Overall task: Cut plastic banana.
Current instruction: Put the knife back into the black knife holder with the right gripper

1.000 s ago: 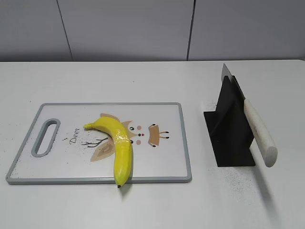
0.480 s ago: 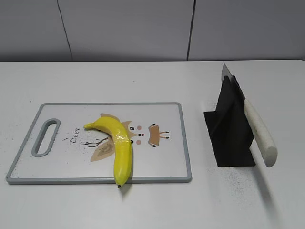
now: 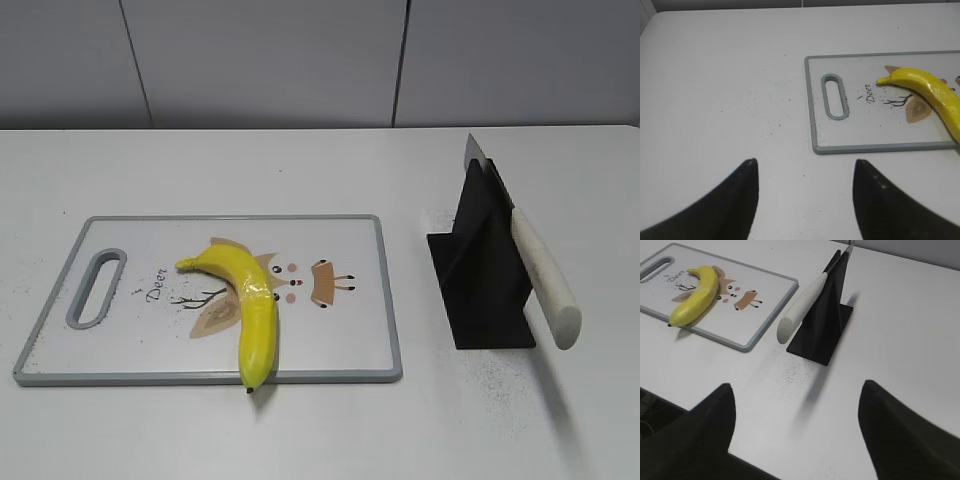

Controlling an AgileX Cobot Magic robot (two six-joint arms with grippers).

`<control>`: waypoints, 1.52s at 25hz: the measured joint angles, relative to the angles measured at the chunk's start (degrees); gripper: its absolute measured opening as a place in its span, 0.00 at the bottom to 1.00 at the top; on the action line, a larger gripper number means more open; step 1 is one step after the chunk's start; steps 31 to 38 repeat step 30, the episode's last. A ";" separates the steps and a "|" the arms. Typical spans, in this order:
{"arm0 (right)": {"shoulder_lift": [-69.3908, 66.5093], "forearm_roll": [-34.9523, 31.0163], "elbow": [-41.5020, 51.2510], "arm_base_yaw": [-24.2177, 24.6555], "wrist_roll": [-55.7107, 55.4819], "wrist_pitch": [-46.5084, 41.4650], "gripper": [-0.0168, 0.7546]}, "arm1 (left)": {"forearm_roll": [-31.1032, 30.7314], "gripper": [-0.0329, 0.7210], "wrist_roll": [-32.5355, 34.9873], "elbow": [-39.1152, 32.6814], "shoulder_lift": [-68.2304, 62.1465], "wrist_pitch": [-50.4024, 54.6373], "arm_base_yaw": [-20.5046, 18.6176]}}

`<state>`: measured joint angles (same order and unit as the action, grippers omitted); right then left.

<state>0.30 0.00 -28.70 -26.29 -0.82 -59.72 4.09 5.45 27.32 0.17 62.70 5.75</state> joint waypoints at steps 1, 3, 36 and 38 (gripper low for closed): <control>0.00 0.00 0.00 0.00 0.00 0.00 0.77 | 0.00 0.79 0.00 0.00 0.00 0.00 0.00; 0.00 0.00 0.00 0.69 0.00 0.00 0.77 | 0.00 0.78 0.00 0.00 0.00 0.00 0.00; 0.00 0.00 0.00 19.98 0.01 0.00 0.76 | 0.00 0.75 0.00 0.00 0.00 0.00 0.00; 0.00 0.00 0.00 19.98 0.01 0.00 0.76 | 0.00 0.75 0.00 0.00 0.00 0.00 0.00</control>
